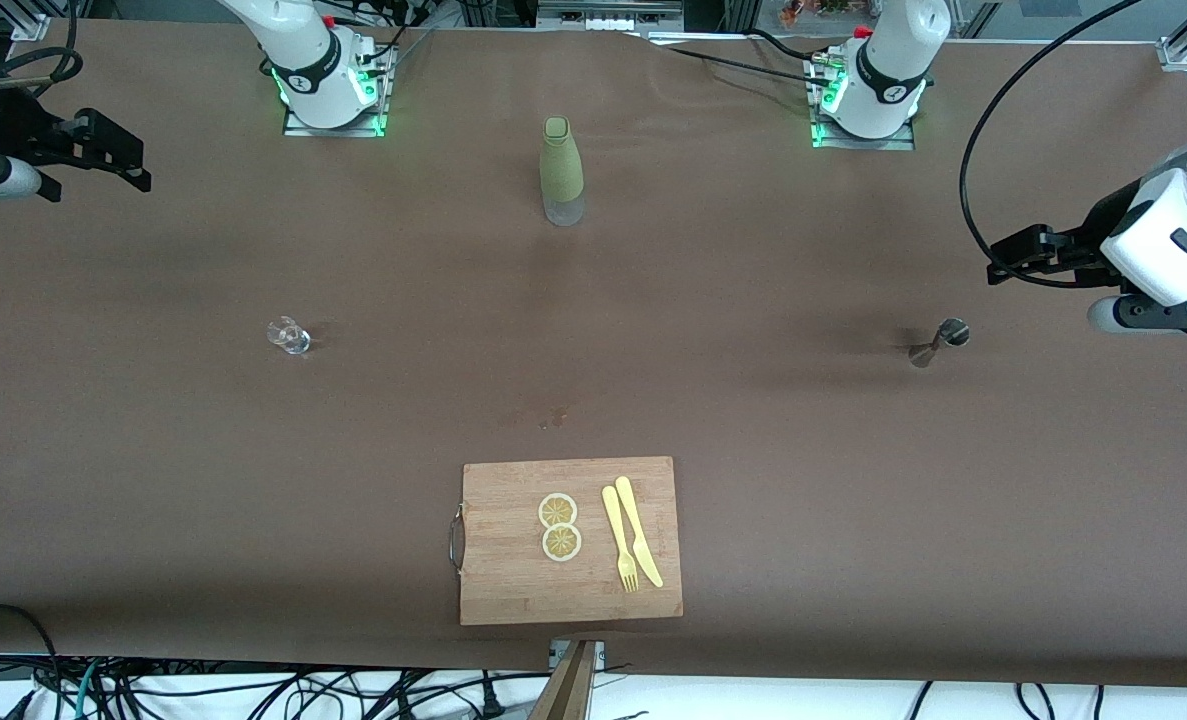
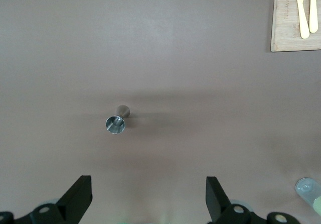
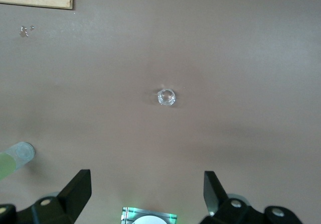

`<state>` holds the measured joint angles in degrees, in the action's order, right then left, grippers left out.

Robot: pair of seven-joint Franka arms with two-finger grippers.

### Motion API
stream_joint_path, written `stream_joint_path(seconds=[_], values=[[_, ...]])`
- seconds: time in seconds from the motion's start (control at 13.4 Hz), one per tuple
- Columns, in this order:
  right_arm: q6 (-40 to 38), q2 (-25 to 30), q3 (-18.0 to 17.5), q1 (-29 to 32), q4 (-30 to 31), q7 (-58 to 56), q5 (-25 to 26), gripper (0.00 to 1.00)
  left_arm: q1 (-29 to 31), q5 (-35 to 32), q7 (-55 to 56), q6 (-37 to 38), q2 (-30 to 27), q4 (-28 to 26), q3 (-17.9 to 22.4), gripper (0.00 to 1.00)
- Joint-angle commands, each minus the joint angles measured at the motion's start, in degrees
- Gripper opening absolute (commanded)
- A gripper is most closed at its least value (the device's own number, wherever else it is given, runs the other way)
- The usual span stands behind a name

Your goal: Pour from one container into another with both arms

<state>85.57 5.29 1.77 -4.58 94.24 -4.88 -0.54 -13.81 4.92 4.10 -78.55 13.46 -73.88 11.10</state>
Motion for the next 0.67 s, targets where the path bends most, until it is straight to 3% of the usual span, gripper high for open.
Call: stream_joint_path(seconds=[0.0, 0.6], values=[[0.12, -0.90, 0.60, -0.69, -1.86, -0.57, 0.89, 0.99, -0.25, 0.53, 0.73, -0.29, -0.10, -0.21, 0.41, 1.00], [3.19, -4.49, 0.87, -0.17, -2.91, -0.40, 0.98, 0.99, -0.43, 0.36, 0.73, -0.38, 0.17, 0.32, 0.24, 1.00]])
